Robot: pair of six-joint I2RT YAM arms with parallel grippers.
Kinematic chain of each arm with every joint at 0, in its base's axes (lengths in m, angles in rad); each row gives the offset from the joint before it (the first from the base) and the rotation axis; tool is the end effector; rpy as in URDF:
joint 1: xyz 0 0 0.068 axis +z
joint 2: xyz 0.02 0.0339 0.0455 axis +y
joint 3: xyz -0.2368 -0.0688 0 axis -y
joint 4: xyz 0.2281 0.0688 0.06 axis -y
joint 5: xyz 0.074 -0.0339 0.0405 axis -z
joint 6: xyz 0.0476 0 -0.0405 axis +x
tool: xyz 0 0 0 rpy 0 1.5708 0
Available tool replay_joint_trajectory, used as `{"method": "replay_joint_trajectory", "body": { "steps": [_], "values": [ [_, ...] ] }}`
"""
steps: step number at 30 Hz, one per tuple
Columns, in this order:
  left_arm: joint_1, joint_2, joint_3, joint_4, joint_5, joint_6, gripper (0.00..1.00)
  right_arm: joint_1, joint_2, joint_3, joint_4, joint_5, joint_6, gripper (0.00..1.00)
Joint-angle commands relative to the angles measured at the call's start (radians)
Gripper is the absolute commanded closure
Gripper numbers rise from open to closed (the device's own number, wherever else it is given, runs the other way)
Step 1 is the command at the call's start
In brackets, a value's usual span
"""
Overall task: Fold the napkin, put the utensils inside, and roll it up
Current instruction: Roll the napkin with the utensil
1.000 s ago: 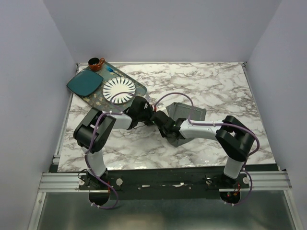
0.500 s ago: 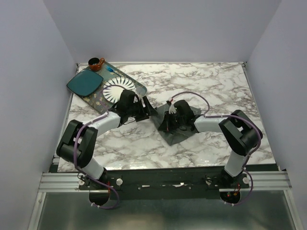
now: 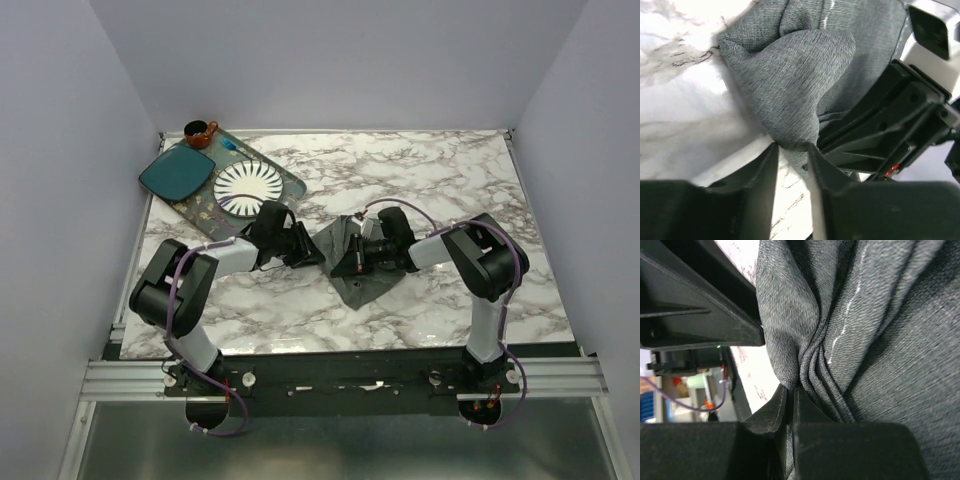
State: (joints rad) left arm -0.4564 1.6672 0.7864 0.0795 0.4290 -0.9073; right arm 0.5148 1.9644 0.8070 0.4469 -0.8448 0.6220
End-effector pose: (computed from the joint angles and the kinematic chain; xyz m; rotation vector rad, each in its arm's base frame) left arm 0.2748 -0.1570 0.1272 -0.3559 2.5725 -1.0977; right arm 0.2762 0.1971 0.0785 -0.3690 2.4458 1.5159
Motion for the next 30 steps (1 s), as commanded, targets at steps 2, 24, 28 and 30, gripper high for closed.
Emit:
{"method": "replay_joint_trajectory", "body": {
  "steps": [2, 24, 28, 30],
  "values": [
    [-0.016, -0.099, -0.058, 0.137, 0.016, -0.044, 0.67, -0.025, 0.125, -0.008, -0.249, 0.035, -0.057, 0.99],
    [-0.03, 0.118, 0.007, 0.269, -0.031, -0.091, 1.0, -0.044, 0.074, 0.124, -0.502, 0.107, -0.176, 0.97],
    [-0.027, 0.137, -0.024, 0.217, -0.102, -0.07, 1.0, -0.044, -0.011, 0.138, -0.603, 0.192, -0.217, 0.9],
    [-0.027, 0.144, -0.039, 0.215, -0.122, -0.074, 1.0, -0.038, -0.071, 0.171, -0.672, 0.248, -0.243, 0.82]
  ]
}}
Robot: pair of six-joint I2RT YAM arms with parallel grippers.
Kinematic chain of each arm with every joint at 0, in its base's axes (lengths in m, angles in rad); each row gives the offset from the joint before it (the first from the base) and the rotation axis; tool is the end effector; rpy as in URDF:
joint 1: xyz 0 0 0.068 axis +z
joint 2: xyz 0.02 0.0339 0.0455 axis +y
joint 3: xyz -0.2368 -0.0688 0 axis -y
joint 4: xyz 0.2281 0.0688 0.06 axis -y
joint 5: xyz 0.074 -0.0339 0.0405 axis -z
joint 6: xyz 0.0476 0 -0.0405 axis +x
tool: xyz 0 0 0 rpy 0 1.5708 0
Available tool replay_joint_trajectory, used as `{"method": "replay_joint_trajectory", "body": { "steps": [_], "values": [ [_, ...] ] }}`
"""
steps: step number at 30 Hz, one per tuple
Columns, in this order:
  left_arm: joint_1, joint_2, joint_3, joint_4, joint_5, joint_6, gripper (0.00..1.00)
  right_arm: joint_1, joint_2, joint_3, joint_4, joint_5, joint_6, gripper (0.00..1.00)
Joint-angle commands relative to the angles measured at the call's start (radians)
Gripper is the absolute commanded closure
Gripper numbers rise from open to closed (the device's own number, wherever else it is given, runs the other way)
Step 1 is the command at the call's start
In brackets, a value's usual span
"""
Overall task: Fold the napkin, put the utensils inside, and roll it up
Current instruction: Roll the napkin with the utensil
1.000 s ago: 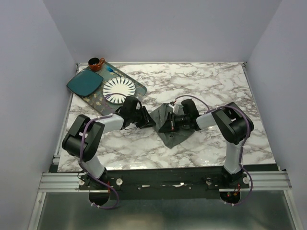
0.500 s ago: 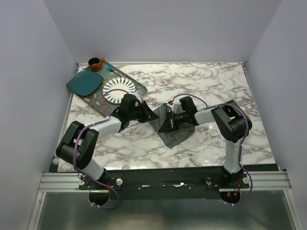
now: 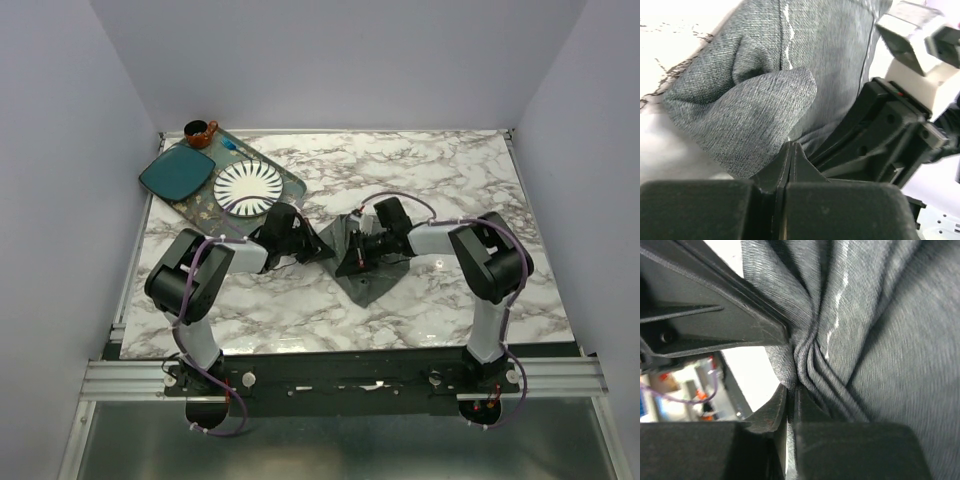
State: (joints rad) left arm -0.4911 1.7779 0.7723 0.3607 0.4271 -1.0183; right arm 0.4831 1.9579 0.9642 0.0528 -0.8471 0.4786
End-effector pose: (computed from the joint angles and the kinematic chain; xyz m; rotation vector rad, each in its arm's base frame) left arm 0.2864 -0.1755 0.1142 -0.3839 2.4445 -1.2298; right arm 0.2901 0.1924 0.0891 -0.3890 2.6078 1.4358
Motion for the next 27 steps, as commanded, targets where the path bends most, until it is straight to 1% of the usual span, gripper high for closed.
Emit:
{"method": "replay_joint_trajectory", "body": {
  "steps": [1, 4, 5, 7, 8, 9, 10, 11, 12, 13, 15, 16, 17, 20, 21, 27],
  "values": [
    [0.008, 0.035, -0.042, -0.059, -0.123, 0.032, 1.0, -0.002, -0.088, 0.025, -0.339, 0.278, -0.129, 0.8],
    [0.014, 0.054, -0.044, -0.063, -0.131, 0.043, 1.0, 0.023, -0.178, 0.068, -0.437, 0.376, -0.168, 0.66],
    [0.014, 0.058, -0.045, -0.066, -0.129, 0.044, 1.0, 0.035, -0.201, 0.08, -0.464, 0.454, -0.181, 0.55],
    [0.014, 0.06, -0.053, -0.066, -0.136, 0.046, 1.0, 0.083, -0.266, 0.125, -0.539, 0.538, -0.21, 0.48],
    [0.016, 0.07, -0.056, -0.069, -0.133, 0.046, 1.0, 0.166, -0.324, 0.152, -0.577, 0.703, -0.245, 0.36],
    [0.017, 0.074, -0.056, -0.071, -0.133, 0.044, 1.0, 0.19, -0.352, 0.159, -0.593, 0.786, -0.279, 0.33],
    [0.019, 0.077, -0.057, -0.068, -0.13, 0.043, 1.0, 0.236, -0.362, 0.163, -0.594, 0.824, -0.297, 0.31],
    [0.02, 0.08, -0.056, -0.068, -0.128, 0.041, 1.0, 0.258, -0.372, 0.162, -0.593, 0.861, -0.316, 0.3],
    [0.022, 0.086, -0.045, -0.068, -0.122, 0.037, 1.0, 0.281, -0.385, 0.157, -0.579, 0.944, -0.354, 0.29],
    [0.02, 0.09, -0.038, -0.069, -0.117, 0.035, 1.0, 0.325, -0.393, 0.137, -0.564, 0.983, -0.377, 0.25],
    [0.022, 0.092, -0.019, -0.078, -0.114, 0.035, 1.0, 0.366, -0.398, 0.116, -0.512, 1.081, -0.429, 0.23],
    [0.022, 0.089, -0.016, -0.083, -0.113, 0.037, 1.0, 0.393, -0.401, 0.101, -0.489, 1.105, -0.442, 0.19],
    [0.022, 0.089, -0.01, -0.091, -0.111, 0.037, 1.0, 0.396, -0.395, 0.079, -0.47, 1.111, -0.454, 0.18],
    [0.023, 0.083, -0.001, -0.1, -0.102, 0.037, 1.0, 0.407, -0.341, 0.082, -0.43, 1.129, -0.469, 0.18],
    [0.023, 0.083, 0.002, -0.101, -0.099, 0.034, 1.0, 0.408, -0.329, 0.09, -0.427, 1.125, -0.504, 0.18],
    [0.026, 0.086, 0.002, -0.101, -0.09, 0.03, 1.0, 0.417, -0.209, 0.117, -0.377, 1.063, -0.482, 0.2]
  ]
}}
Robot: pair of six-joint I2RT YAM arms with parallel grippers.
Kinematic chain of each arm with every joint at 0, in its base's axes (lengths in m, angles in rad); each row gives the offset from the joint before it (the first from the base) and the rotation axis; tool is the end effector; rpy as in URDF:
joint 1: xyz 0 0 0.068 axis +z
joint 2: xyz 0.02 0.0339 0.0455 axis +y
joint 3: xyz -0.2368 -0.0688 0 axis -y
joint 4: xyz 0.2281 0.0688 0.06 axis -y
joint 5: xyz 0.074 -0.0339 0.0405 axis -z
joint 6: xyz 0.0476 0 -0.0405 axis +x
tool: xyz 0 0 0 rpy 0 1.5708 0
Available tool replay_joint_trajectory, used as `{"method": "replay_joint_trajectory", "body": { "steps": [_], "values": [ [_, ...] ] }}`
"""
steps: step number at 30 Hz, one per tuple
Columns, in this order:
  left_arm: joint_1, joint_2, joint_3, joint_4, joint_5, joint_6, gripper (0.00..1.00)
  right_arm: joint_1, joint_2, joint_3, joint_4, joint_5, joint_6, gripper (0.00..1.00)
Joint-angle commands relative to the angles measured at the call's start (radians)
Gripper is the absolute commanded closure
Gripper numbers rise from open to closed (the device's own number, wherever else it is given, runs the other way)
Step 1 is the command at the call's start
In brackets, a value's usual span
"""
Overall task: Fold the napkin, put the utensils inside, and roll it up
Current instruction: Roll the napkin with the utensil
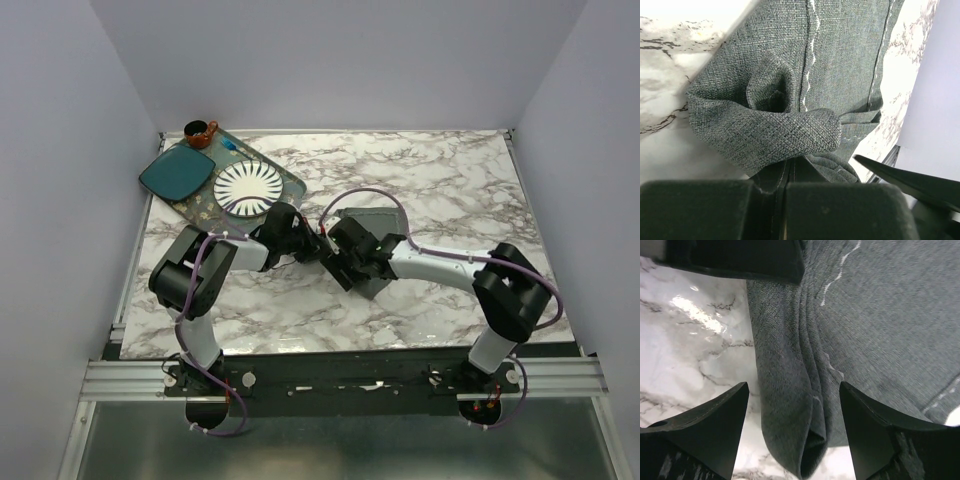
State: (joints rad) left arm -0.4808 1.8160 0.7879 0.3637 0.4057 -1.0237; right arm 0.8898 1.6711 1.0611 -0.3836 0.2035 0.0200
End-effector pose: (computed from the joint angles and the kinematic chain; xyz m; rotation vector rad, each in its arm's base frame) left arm 0.2922 -0.1736 0.1063 -0.4249 2.4516 -1.1957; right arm 0.2158 0.2510 0.1665 -0.9984 2.3316 0.0982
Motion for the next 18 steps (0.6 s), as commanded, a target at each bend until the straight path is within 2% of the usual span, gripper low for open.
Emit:
{"method": "replay_joint_trajectory", "body": {
  "steps": [1, 6, 8, 13, 15, 16, 18],
  "values": [
    [0.016, 0.048, -0.013, -0.104, -0.068, 0.036, 1.0, 0.009, 0.087, 0.022, 0.067, -0.007, 0.004, 0.21],
    [0.019, 0.051, -0.006, -0.106, -0.061, 0.039, 1.0, 0.009, 0.151, 0.049, 0.086, -0.047, 0.038, 0.24],
    [0.022, 0.049, -0.003, -0.112, -0.058, 0.042, 1.0, 0.006, 0.177, 0.053, 0.084, -0.056, 0.052, 0.3],
    [0.031, 0.022, 0.008, -0.132, -0.054, 0.063, 1.0, -0.04, 0.187, 0.019, 0.104, -0.165, 0.139, 0.56],
    [0.038, 0.014, 0.013, -0.143, -0.051, 0.074, 1.0, -0.063, 0.187, -0.019, 0.135, -0.203, 0.178, 0.63],
    [0.039, 0.005, 0.017, -0.147, -0.051, 0.079, 1.0, -0.09, 0.188, -0.03, 0.146, -0.289, 0.188, 0.7],
    [0.042, -0.009, 0.028, -0.17, -0.056, 0.105, 1.0, -0.112, 0.197, -0.047, 0.164, -0.355, 0.211, 0.78]
  ]
}}
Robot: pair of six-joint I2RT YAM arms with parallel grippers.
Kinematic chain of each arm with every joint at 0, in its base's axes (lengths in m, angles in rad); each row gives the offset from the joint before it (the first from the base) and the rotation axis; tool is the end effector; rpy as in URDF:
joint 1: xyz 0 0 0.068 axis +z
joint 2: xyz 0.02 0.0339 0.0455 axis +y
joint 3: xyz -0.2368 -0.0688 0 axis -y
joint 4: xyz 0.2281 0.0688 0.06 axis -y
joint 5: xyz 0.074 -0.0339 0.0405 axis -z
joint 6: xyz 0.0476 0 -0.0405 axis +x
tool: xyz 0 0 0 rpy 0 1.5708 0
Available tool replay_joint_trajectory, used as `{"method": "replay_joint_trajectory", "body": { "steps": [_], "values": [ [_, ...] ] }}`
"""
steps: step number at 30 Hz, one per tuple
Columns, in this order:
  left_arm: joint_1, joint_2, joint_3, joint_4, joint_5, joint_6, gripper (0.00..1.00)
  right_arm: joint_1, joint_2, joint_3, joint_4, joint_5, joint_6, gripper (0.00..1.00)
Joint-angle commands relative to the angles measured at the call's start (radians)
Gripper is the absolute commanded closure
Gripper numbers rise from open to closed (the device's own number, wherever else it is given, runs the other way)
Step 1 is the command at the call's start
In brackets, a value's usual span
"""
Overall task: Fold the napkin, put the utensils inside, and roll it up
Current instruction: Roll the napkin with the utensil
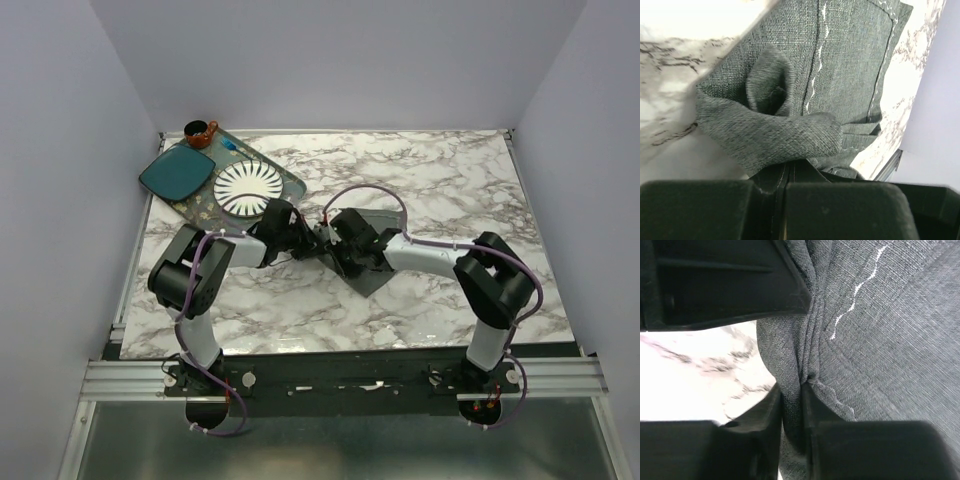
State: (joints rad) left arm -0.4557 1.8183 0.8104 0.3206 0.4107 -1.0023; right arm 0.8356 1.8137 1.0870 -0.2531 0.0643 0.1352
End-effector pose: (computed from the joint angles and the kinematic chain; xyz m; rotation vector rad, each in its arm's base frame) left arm 0.2982 -0.1673 0.1076 -0.4356 2.4619 -1.1703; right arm 0.2404 0.2612 0.1357 -0.8596 2.4268 0.2924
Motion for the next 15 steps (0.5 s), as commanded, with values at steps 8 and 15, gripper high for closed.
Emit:
{"method": "replay_joint_trajectory", "body": {
  "steps": [8, 15],
  "values": [
    [0.023, -0.161, 0.098, -0.274, -0.059, 0.244, 0.54, -0.15, 0.113, -0.075, 0.083, -0.661, 0.184, 1.0],
    [0.022, -0.301, 0.063, -0.319, -0.046, 0.271, 0.5, -0.24, 0.145, -0.245, 0.419, -0.88, 0.389, 0.99]
  ]
}}
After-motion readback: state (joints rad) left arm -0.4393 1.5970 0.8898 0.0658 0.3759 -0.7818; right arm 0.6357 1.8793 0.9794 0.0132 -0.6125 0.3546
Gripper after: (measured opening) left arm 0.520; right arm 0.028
